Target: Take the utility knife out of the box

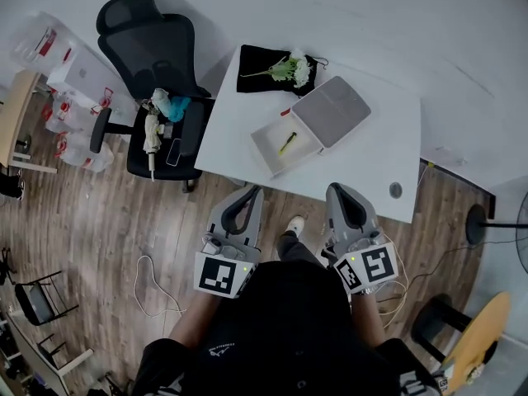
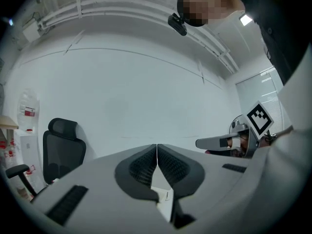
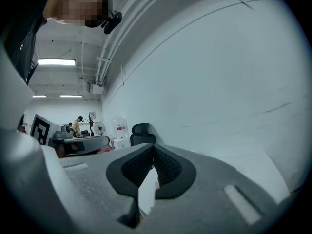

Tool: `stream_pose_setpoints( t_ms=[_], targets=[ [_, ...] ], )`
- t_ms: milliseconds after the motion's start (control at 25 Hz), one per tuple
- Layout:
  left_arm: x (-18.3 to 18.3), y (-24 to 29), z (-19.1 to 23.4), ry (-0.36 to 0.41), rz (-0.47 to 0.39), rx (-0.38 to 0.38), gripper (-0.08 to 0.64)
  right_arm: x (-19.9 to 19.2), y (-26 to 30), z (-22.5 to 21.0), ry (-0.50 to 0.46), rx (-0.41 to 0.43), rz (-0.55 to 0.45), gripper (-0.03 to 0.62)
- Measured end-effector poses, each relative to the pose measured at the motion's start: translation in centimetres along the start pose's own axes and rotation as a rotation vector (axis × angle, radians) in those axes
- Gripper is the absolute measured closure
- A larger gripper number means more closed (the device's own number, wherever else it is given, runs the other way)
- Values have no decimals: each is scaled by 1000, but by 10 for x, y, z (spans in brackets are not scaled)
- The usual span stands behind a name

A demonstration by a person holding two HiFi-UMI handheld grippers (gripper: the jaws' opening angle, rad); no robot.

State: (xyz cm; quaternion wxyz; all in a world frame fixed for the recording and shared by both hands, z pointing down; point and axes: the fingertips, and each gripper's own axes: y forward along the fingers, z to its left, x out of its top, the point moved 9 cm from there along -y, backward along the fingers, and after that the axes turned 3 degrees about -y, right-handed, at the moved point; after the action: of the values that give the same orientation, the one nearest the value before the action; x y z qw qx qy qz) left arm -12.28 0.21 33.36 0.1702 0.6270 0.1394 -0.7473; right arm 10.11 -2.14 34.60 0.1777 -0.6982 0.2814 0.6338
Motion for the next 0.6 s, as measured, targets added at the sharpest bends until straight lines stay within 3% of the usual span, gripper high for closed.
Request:
stream_pose_setpoints(
  t_ms=[240, 400, 600],
  targets=[
    [-5, 41, -9, 56, 26, 58, 552, 5, 22, -47, 6, 69, -5, 588],
    [-9, 59, -18, 50, 28, 88, 552, 8, 27, -68, -4, 106, -7, 588],
    [-19, 80, -21, 66, 63, 91, 552, 5, 31, -92, 3, 107, -12, 588]
  ],
)
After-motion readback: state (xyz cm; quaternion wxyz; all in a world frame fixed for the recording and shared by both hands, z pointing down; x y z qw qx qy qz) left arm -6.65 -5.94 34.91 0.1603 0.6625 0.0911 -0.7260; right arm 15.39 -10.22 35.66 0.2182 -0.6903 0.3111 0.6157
